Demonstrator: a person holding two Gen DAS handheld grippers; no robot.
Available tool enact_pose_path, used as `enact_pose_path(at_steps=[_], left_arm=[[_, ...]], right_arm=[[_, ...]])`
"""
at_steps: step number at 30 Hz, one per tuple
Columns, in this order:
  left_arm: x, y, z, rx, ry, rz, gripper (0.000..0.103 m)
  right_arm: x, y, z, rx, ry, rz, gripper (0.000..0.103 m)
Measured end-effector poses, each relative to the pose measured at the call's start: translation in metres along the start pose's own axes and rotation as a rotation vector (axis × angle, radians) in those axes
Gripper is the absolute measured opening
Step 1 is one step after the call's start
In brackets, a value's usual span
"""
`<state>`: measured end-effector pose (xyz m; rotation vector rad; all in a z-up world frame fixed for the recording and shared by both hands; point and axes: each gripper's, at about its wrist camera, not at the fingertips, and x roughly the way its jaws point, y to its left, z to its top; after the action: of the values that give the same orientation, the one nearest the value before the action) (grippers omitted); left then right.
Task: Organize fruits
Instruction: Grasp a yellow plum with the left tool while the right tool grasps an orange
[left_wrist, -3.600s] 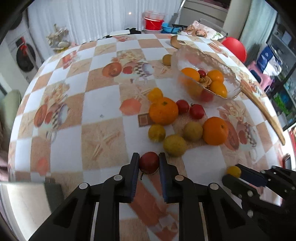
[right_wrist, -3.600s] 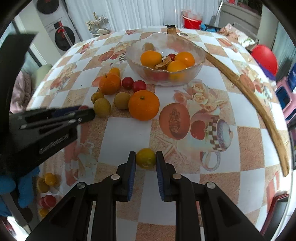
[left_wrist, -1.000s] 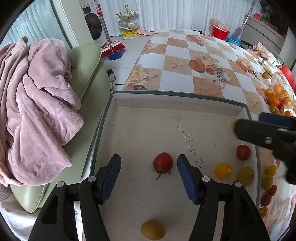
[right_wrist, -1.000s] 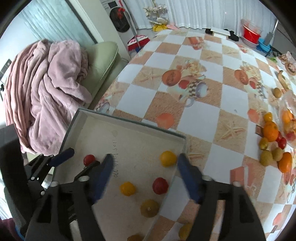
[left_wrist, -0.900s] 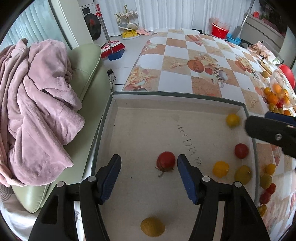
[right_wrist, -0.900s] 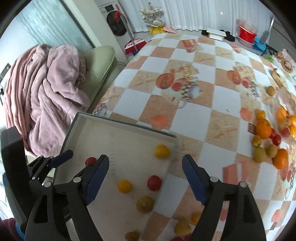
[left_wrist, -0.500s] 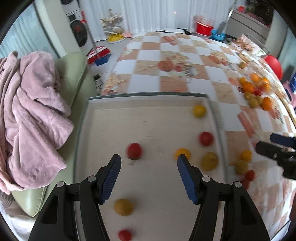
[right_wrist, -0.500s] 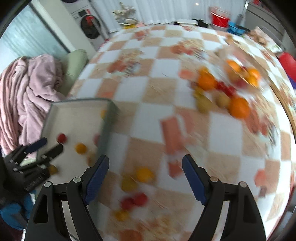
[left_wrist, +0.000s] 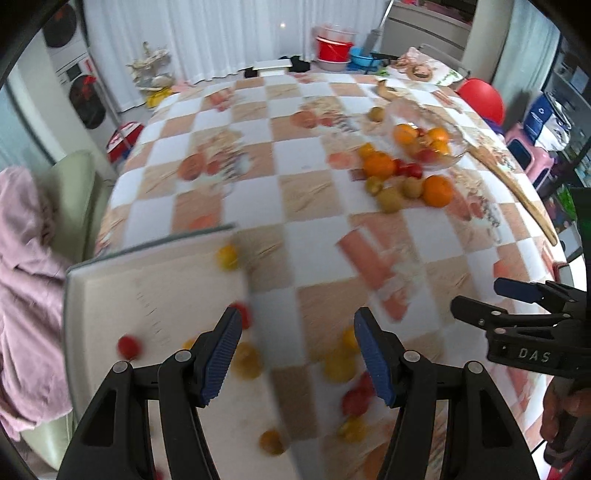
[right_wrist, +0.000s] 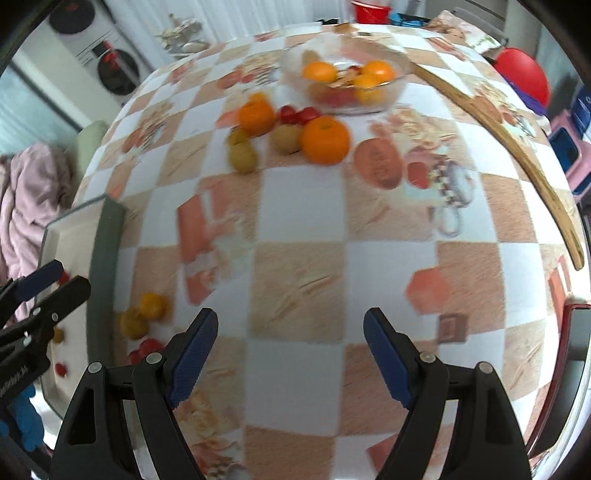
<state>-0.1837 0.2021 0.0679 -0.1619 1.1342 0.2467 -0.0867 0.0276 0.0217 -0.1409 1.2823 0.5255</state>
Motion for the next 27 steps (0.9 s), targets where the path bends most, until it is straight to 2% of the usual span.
enact_pose_path(at_steps=[7, 14, 19, 24, 27], left_arm=[[0.038, -0.031, 0.041, -0.032, 0.021, -0.043, 0.065], [0.075, -0.049, 0.064, -0.046, 0.039, -0.044, 0.065], [0.087, -0.055, 0.071, -0.05, 0.041, -0.048, 0.065], [0.094, -0.062, 0.075, -0.043, 0.044, -0.037, 0.065], [0.096, -0.066, 0.079, -0.029, 0.04, -0.031, 0.065]], right_arm=[[0.008, -0.026, 0.035, 0.009, -0.033, -0.011, 0.084], [0.017, -0.042, 0.07, -0.017, -0.067, 0.038, 0.084], [0.021, -0.048, 0.089, -0.048, -0.075, 0.101, 0.072], [0.027, -0.043, 0.1, -0.075, -0.06, 0.16, 0.067], [0.033, -0.04, 0.106, -0.084, -0.036, 0.18, 0.06]])
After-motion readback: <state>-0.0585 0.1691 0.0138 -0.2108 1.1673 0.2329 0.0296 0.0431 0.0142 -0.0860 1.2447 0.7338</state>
